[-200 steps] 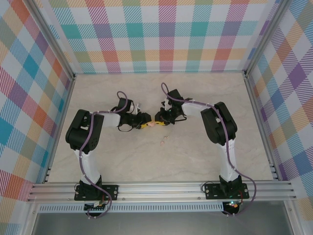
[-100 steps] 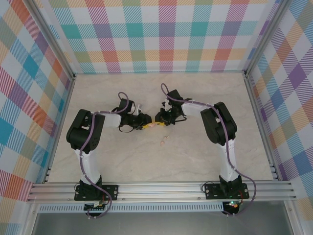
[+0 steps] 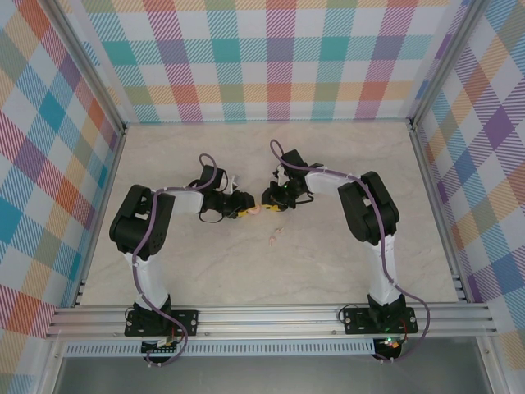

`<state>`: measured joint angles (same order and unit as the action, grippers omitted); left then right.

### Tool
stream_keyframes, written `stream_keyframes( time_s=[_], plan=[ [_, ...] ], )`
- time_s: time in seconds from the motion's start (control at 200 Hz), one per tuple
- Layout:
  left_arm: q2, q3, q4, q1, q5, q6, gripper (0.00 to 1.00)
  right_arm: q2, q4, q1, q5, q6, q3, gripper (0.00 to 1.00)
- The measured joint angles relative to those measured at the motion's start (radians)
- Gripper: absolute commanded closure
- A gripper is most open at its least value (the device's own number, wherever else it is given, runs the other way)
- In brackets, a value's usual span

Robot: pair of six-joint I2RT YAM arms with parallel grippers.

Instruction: Insert wireless bluetooth earbuds into charging case

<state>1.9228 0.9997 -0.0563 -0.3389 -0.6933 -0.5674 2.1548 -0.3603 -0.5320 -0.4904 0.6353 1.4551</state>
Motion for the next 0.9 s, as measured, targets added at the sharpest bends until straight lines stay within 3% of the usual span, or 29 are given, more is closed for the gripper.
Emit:
stream_keyframes(
  time_s=[0.405, 0.7, 0.9],
  plan=[
    [-0.015, 0.0, 0.032, 0.0, 0.021, 0.006, 0.63, 0.0, 0.0, 0.0, 0.001, -0.008, 0.0, 0.73],
    [-0.022, 0.0, 0.026, 0.0, 0.021, 0.005, 0.75, -0.002, 0.0, 0.0, 0.0, -0.014, 0.0, 0.73],
    [-0.023, -0.001, -0.003, 0.0, 0.013, -0.016, 0.77, -0.034, 0.018, 0.0, 0.005, -0.014, -0.04, 0.72]
  ],
)
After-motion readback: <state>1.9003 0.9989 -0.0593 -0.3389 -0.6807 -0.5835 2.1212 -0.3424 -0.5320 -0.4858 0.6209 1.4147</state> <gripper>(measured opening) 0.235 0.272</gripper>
